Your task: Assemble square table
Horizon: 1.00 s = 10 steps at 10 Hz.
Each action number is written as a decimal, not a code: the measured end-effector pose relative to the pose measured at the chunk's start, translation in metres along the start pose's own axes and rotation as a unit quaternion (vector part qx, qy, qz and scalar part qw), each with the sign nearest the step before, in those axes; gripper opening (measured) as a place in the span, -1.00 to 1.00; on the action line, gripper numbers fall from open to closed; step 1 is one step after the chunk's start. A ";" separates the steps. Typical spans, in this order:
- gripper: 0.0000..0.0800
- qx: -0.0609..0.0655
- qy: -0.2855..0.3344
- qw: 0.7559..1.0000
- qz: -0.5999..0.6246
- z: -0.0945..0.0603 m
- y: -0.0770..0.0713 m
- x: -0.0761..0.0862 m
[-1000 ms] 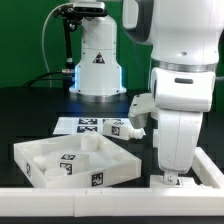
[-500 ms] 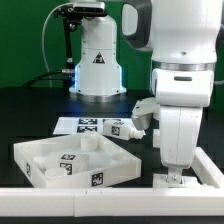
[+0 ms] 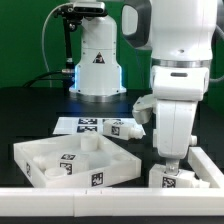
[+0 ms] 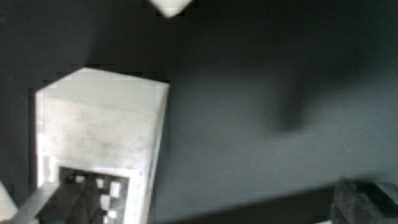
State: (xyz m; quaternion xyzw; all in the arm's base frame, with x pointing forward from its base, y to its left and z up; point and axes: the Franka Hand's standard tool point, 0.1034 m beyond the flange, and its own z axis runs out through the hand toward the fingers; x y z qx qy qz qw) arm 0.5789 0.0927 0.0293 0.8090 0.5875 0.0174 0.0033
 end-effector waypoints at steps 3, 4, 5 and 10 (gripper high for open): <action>0.62 -0.004 0.002 1.000 0.001 -0.003 0.005 0.001; 0.62 -0.003 -0.002 1.000 0.000 -0.008 0.014 0.000; 0.62 -0.003 -0.002 1.000 0.003 -0.008 0.024 0.000; 0.62 0.012 -0.005 1.000 0.015 0.015 0.017 -0.012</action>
Offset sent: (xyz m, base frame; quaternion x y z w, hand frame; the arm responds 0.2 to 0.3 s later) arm 0.0539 -0.0064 0.0288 -0.0163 -0.0052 -0.0206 0.9996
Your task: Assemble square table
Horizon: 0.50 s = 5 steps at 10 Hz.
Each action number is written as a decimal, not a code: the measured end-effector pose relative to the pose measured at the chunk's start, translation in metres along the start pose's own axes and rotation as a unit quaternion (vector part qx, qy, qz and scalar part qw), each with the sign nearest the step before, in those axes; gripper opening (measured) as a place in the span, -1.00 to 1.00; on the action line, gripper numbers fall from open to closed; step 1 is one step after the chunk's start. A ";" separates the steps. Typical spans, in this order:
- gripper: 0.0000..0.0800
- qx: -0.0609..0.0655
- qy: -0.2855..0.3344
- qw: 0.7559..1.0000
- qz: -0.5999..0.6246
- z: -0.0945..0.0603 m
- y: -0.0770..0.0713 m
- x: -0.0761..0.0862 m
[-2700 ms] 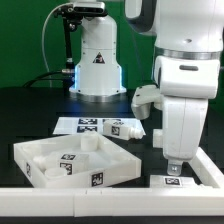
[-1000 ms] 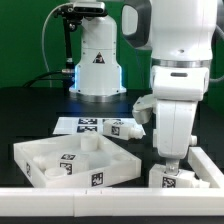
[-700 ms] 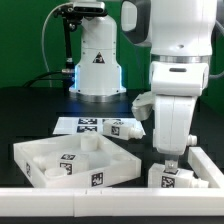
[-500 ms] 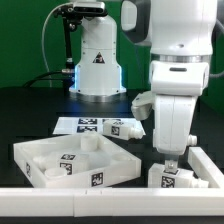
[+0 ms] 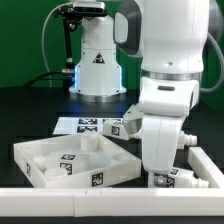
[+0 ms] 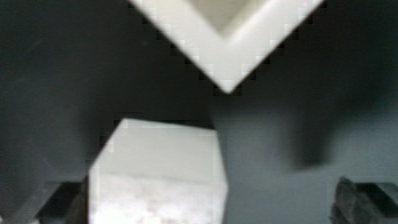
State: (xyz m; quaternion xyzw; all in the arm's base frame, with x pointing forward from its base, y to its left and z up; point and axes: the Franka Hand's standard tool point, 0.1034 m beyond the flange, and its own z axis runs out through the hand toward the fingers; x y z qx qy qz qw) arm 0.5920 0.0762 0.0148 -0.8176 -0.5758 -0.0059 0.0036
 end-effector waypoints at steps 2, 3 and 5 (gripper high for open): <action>0.31 0.001 0.000 1.000 0.000 0.001 0.000 0.000; -0.14 -0.001 -0.003 1.000 0.003 -0.002 0.003 -0.004; -0.30 -0.005 -0.007 1.000 -0.009 -0.022 0.011 -0.005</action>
Offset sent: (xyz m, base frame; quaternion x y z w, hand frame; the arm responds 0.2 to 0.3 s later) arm 0.0120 -0.0013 0.0330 -0.0035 -0.0241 -0.0272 0.9993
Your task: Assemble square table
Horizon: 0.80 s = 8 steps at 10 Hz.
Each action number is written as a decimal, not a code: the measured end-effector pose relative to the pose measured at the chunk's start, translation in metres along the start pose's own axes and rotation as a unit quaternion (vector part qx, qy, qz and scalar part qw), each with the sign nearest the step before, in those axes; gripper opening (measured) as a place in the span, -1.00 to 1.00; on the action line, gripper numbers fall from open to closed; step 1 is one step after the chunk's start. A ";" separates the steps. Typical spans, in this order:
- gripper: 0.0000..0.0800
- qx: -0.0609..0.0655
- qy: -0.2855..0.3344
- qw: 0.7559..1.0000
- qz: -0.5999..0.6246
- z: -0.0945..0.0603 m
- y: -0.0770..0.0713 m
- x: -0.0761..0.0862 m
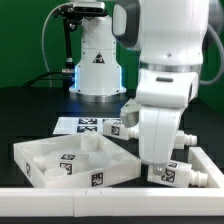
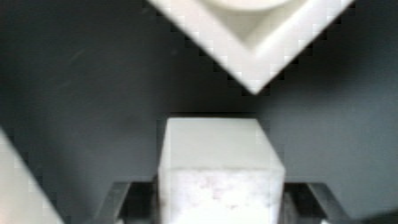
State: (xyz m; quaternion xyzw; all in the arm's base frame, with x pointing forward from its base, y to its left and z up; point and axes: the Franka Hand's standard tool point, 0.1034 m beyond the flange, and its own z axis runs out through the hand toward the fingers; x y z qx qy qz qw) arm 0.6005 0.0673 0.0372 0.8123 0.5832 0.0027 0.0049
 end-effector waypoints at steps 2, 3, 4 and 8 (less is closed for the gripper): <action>-0.30 -0.007 -0.005 1.000 -0.028 -0.031 -0.003 -0.018; -0.30 -0.013 -0.006 0.999 -0.048 -0.042 -0.012 -0.030; -0.30 -0.022 -0.002 0.997 -0.072 -0.053 -0.026 -0.049; -0.29 -0.030 0.014 0.998 -0.055 -0.053 -0.023 -0.072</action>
Offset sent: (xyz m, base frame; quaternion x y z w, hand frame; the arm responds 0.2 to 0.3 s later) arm -0.0884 -0.0379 0.0432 -0.0358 -0.0024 -0.1306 0.9908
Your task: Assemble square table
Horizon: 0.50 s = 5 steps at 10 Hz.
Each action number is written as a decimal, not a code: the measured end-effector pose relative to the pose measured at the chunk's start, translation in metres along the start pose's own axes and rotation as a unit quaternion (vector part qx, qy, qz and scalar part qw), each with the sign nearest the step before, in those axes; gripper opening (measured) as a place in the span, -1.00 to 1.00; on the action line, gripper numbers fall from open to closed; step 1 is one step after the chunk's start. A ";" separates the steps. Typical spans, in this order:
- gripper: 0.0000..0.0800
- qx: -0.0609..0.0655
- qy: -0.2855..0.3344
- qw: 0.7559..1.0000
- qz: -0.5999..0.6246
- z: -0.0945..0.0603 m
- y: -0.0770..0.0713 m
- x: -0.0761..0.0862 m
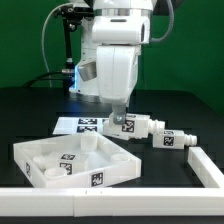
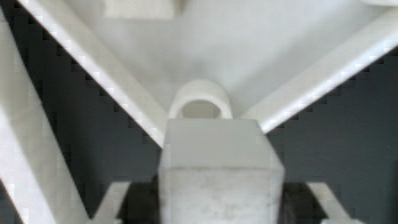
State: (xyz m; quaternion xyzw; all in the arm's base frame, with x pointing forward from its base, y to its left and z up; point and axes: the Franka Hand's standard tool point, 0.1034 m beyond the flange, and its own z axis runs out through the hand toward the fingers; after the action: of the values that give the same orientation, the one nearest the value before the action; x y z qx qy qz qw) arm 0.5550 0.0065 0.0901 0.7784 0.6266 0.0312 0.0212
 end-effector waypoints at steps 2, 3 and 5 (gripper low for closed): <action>-0.29 0.005 -0.008 0.993 -0.115 -0.008 -0.014 -0.048; -0.29 0.010 -0.012 0.988 -0.152 -0.012 -0.023 -0.080; -0.29 0.042 -0.008 0.977 -0.211 -0.004 -0.039 -0.122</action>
Offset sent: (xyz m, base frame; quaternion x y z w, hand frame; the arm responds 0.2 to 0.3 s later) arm -0.0701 -0.1000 -0.0149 0.0058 0.0452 -0.2256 0.9732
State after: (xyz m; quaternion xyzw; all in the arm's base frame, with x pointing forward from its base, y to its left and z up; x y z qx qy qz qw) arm 0.4903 -0.1044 0.0887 0.6293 0.7771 -0.0066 -0.0007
